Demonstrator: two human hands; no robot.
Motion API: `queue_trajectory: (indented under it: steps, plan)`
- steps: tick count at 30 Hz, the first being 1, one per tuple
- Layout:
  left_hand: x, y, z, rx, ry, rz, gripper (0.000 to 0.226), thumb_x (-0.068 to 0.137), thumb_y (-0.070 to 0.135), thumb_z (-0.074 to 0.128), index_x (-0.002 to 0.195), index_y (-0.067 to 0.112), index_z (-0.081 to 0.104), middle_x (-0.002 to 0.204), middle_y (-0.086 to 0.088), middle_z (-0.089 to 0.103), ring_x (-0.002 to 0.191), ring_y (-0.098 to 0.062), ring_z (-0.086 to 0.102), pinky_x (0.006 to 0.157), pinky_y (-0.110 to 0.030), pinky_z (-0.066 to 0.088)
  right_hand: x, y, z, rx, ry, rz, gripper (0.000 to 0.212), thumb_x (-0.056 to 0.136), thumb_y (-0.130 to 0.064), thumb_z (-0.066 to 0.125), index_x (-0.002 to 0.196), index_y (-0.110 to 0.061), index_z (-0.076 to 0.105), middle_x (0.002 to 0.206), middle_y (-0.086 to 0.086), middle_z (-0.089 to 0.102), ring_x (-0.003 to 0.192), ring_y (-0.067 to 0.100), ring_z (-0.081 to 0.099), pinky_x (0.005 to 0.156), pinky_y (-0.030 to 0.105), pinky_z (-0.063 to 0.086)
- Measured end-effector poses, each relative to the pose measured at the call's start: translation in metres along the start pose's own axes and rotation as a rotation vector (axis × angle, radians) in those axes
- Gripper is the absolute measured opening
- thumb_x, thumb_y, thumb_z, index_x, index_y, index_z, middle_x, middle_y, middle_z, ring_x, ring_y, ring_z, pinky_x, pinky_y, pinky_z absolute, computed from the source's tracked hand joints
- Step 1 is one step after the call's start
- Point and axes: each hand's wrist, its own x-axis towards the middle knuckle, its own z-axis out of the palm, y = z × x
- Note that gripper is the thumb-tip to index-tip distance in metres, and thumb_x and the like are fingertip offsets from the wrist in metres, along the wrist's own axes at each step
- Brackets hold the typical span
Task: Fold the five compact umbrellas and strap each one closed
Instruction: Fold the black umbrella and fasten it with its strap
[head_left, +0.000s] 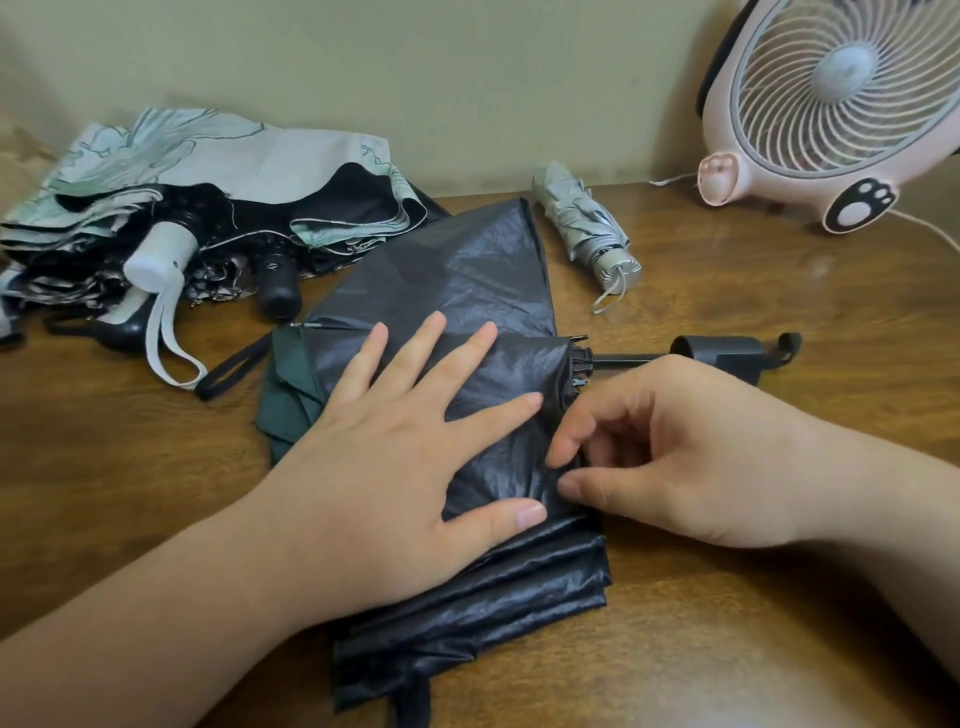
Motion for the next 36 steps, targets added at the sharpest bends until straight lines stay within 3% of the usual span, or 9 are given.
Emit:
queue_trajectory:
  steps: [5,9,12,14,16,20,24,28,36]
  plan:
    - [0.000,0.002,-0.002,0.009,0.013,0.018,0.076,0.087,0.089,0.004,0.156,0.058,0.009,0.171,0.008,-0.015,0.155,-0.017,-0.023,0.124,-0.055,-0.011,0.005,0.004,0.011,-0.393,0.529,-0.259,0.018,0.085,-0.034,0.070,0.099,-0.022,0.071,0.090,-0.005,0.061,0.087,0.019,0.058,0.076,0.042,0.050]
    - [0.000,-0.001,-0.004,-0.074,0.109,0.051,0.066,0.095,0.079,0.025,0.146,0.046,0.048,0.168,0.005,0.023,0.156,-0.016,0.013,0.126,-0.053,0.008,0.010,0.001,0.024,-0.702,0.347,-0.229,0.055,0.087,-0.037,0.059,0.138,-0.016,0.059,0.149,0.008,0.049,0.142,0.030,0.040,0.117,0.048,0.034]
    - [0.001,-0.008,-0.007,-0.110,0.287,0.011,0.048,0.101,0.053,0.039,0.137,0.031,0.062,0.150,0.004,0.050,0.141,-0.016,0.042,0.117,-0.043,0.035,0.011,0.004,0.028,-0.736,0.215,-0.158,0.067,0.095,-0.045,0.036,0.155,-0.015,0.040,0.165,0.005,0.030,0.156,0.022,0.019,0.126,0.046,0.021]
    - [0.004,-0.012,-0.010,-0.065,0.276,-0.055,0.054,0.101,0.049,0.036,0.149,0.027,0.050,0.156,0.004,0.045,0.146,-0.017,0.037,0.119,-0.039,0.029,0.010,0.005,0.025,-0.725,0.173,-0.152,0.069,0.098,-0.047,0.031,0.159,-0.016,0.032,0.168,0.003,0.022,0.157,0.018,0.011,0.127,0.043,0.019]
    - [0.005,-0.015,-0.008,-0.012,0.127,-0.106,0.070,0.098,0.060,0.016,0.162,0.031,0.017,0.170,0.005,0.014,0.158,-0.017,0.006,0.127,-0.040,0.003,0.008,0.005,0.022,-0.729,0.155,-0.150,0.068,0.098,-0.047,0.034,0.159,-0.016,0.033,0.169,0.000,0.020,0.157,0.015,0.008,0.127,0.041,0.019]
    - [0.003,-0.018,-0.005,0.052,-0.054,-0.127,0.068,0.088,0.069,-0.011,0.149,0.050,-0.031,0.163,0.011,-0.035,0.150,-0.018,-0.034,0.124,-0.045,-0.018,0.006,0.003,0.017,-0.764,0.158,-0.177,0.061,0.096,-0.047,0.039,0.148,-0.018,0.053,0.164,-0.001,0.034,0.155,0.016,0.021,0.123,0.044,0.029]
    - [0.001,-0.018,-0.009,0.021,-0.111,-0.101,0.056,0.089,0.074,-0.009,0.141,0.068,-0.027,0.159,0.014,-0.041,0.148,-0.027,-0.039,0.122,-0.049,-0.020,0.002,0.003,0.015,-0.739,0.224,-0.257,0.044,0.097,-0.048,0.043,0.107,-0.026,0.080,0.151,0.002,0.054,0.146,0.019,0.042,0.114,0.048,0.042]
    - [0.000,-0.020,-0.008,0.014,-0.120,-0.072,0.068,0.087,0.086,0.003,0.147,0.065,-0.019,0.160,0.015,-0.040,0.146,-0.019,-0.043,0.122,-0.052,-0.021,0.004,0.004,0.014,-0.723,0.296,-0.315,0.045,0.099,-0.044,0.050,0.069,-0.019,0.074,0.133,0.005,0.067,0.130,0.026,0.057,0.099,0.050,0.049]
    - [-0.003,-0.007,-0.005,-0.020,-0.047,0.061,0.094,0.091,0.084,0.017,0.164,0.028,-0.004,0.164,0.013,-0.032,0.146,-0.005,-0.038,0.125,-0.040,-0.016,0.000,-0.011,0.027,-0.538,0.125,-0.511,0.033,0.102,-0.040,0.055,0.083,-0.019,0.071,0.099,-0.004,0.064,0.089,0.018,0.058,0.080,0.037,0.049]
